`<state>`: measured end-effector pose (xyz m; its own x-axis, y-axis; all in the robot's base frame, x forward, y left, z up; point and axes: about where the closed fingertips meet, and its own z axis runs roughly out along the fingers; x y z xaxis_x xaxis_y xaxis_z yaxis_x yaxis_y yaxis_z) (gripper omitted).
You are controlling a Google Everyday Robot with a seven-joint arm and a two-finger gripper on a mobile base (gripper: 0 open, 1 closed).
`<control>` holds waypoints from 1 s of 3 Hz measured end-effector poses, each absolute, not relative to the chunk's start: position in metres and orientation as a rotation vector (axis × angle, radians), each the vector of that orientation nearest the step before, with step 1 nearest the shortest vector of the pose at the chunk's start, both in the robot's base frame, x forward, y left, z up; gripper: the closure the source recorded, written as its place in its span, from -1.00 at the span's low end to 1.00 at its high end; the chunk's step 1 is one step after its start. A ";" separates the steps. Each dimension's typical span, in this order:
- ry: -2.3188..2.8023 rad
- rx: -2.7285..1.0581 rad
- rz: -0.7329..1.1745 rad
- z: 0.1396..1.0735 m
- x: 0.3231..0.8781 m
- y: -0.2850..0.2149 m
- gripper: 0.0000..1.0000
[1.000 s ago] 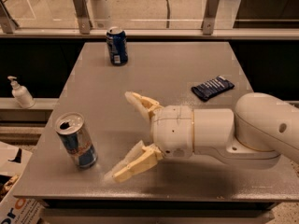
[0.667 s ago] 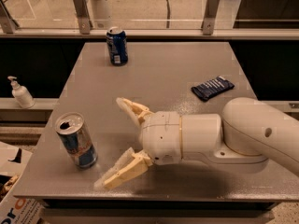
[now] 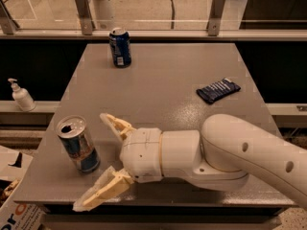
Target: Knock redbull can over
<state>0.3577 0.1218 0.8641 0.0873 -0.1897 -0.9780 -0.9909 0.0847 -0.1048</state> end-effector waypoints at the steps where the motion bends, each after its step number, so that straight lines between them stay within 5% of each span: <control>1: 1.281 -1.304 1.008 0.863 0.352 0.148 -1.00; 3: 1.221 -1.302 1.015 0.872 0.356 0.183 -0.19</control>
Offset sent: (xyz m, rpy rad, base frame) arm -0.0036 0.0800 0.0065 0.1004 -0.0317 0.0553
